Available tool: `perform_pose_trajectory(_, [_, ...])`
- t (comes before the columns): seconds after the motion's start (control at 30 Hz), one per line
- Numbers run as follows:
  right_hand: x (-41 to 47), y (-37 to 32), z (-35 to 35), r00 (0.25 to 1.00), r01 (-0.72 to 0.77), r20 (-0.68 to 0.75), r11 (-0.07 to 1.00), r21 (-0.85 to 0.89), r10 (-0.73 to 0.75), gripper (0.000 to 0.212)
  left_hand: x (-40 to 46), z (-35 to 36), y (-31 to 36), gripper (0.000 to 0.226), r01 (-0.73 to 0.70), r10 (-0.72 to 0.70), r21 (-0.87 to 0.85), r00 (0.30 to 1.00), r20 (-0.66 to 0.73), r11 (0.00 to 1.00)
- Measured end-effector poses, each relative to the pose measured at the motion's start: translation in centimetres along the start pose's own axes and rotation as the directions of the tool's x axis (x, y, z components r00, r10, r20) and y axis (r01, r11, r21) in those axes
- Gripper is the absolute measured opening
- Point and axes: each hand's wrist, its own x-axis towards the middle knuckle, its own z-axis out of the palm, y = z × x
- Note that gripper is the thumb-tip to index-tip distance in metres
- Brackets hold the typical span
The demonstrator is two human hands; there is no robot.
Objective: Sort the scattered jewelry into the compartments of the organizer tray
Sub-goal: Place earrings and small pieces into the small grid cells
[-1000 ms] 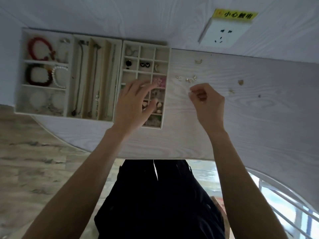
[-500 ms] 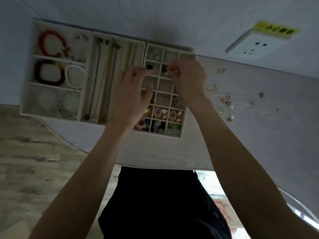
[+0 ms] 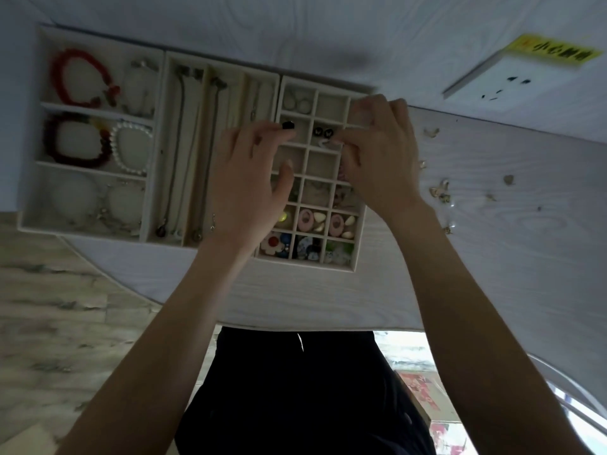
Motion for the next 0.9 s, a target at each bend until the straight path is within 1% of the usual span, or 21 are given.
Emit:
perform_pose_trajectory(0.1, [-0.3,0.0,0.7,0.999,0.000,0.033,1.000,0.005,0.000,0.031,0.0,0.2,-0.5,0.032,0.032,-0.033,0.059,0.999,0.007,0.998])
perform_pose_trajectory(0.17, [-0.5,-0.1,1.0,0.999,-0.005,0.045,1.000,0.004,0.005,0.031,-0.1,0.3,-0.8,0.040,0.059,-0.060,0.081,0.998,0.013,0.995])
perform_pose_trajectory(0.27, [-0.4,-0.3,1.1,0.999,-0.031,0.043,0.999,0.018,0.031,0.032,-0.2,0.2,-1.2,0.051,0.106,-0.111,0.080,0.992,0.058,0.991])
perform_pose_trajectory(0.33, [-0.3,-0.4,1.3,0.998,-0.035,0.058,0.999,0.019,0.034,0.031,-0.3,0.2,-1.4,0.050,0.124,-0.132,0.086,0.987,0.087,0.989])
perform_pose_trajectory(0.5, [0.0,-0.7,1.4,0.998,-0.059,0.033,0.996,0.061,0.057,0.029,-0.2,0.2,-1.6,0.042,0.103,-0.109,0.084,0.992,0.069,0.991])
perform_pose_trajectory(0.67, [-0.1,-0.9,1.6,0.998,-0.067,0.021,0.995,0.071,0.066,0.032,-0.1,0.2,-1.7,0.042,0.101,-0.105,0.062,0.993,0.058,0.993])
perform_pose_trajectory(0.77, [-0.2,-0.9,1.8,0.998,-0.057,0.016,0.996,0.062,0.056,0.030,-0.2,0.2,-1.4,0.041,0.103,-0.105,0.046,0.993,0.050,0.994])
perform_pose_trajectory(0.83, [-0.4,-1.0,1.4,0.998,-0.066,-0.016,0.994,0.087,0.067,0.026,-0.1,0.1,-1.0,0.040,0.083,-0.086,0.049,0.994,0.062,0.995])
perform_pose_trajectory(0.9, [-0.9,-0.8,0.3,0.991,-0.105,-0.074,0.986,0.132,0.115,0.024,-0.2,0.2,-0.3,0.038,0.027,-0.032,0.050,0.995,0.092,0.998])
